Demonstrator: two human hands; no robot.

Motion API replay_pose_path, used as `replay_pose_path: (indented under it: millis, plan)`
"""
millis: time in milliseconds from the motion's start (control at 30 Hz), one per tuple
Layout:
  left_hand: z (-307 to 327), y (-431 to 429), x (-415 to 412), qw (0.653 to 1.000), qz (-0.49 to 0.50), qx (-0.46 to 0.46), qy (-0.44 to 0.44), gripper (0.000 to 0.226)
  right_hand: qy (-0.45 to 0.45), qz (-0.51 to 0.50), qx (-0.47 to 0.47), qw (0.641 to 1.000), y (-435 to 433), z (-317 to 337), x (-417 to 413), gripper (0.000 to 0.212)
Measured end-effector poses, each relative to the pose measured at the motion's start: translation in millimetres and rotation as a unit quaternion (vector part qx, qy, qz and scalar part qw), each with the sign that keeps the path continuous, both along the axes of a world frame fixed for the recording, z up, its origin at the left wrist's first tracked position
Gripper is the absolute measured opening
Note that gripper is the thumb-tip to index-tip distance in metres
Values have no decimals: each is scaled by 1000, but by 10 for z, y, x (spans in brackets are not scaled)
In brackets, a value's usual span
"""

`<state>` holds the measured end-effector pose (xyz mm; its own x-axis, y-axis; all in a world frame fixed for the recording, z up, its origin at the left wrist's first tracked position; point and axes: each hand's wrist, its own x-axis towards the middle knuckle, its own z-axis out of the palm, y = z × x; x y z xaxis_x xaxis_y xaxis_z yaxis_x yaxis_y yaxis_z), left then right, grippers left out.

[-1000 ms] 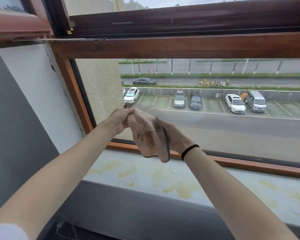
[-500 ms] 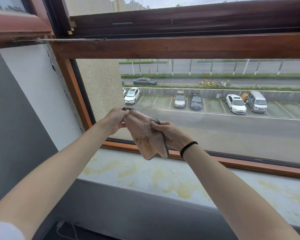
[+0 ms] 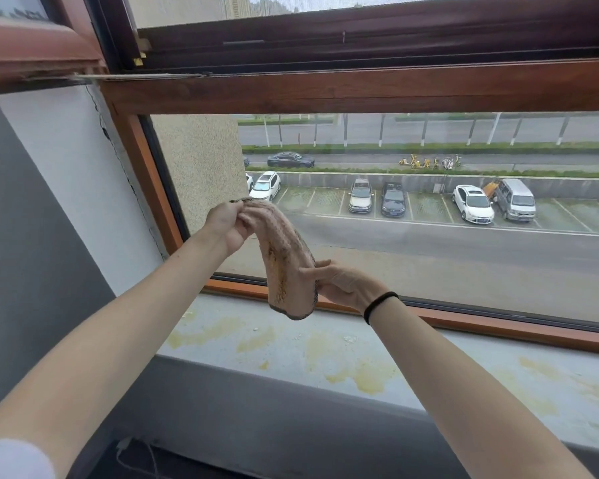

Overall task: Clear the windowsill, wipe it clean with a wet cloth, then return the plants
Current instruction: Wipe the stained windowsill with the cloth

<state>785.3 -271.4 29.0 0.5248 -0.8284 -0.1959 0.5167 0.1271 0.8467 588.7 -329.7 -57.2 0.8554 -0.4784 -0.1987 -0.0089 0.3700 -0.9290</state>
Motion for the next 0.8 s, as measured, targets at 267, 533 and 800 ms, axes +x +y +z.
replay_pose_path:
  millis: [267, 533, 800]
  plan:
    - [-286, 199, 333, 997, 56, 48, 28, 31, 41, -87, -35, 995, -259, 136, -98, 16]
    - [-441, 286, 389, 998, 47, 29, -18, 22, 14, -46, -14, 999, -195, 223, -1, 10]
    - [-377, 279, 294, 988, -25, -143, 43, 33, -218, 58, 194, 955, 35, 45, 24, 98]
